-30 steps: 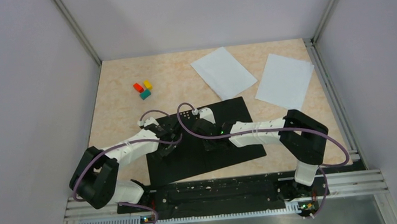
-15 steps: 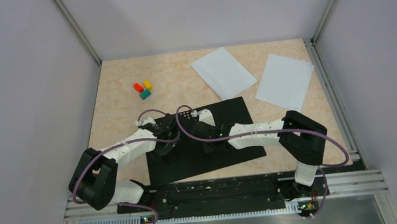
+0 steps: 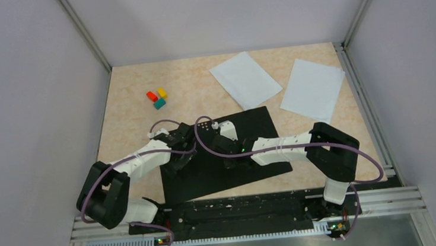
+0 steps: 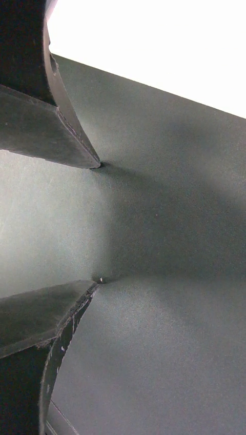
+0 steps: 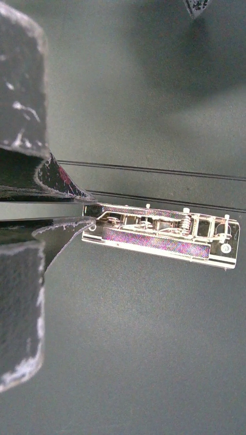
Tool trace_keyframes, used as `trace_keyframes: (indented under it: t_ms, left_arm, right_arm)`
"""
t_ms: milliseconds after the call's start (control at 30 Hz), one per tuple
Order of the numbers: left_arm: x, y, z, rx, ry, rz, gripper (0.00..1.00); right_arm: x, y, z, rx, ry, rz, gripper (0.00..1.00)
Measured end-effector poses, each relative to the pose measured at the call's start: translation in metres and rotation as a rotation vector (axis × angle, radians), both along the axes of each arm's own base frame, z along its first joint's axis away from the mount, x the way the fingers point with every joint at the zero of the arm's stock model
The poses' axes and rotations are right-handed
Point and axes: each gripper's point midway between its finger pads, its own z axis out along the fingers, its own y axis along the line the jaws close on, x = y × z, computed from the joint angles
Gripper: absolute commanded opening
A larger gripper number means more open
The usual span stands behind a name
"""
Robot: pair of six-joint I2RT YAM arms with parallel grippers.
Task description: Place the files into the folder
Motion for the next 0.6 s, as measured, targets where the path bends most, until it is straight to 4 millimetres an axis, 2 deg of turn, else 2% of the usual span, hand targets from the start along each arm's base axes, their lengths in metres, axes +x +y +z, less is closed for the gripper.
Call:
trace_keyframes:
  t_ms: [600]
  left_arm:
    - [0.004,0.012,-0.001,-0.003,0.022,0.035,0.86]
  right_arm:
    - [0.001,-0.005,-0.006,0.024,-0.01,-0.078,0.0]
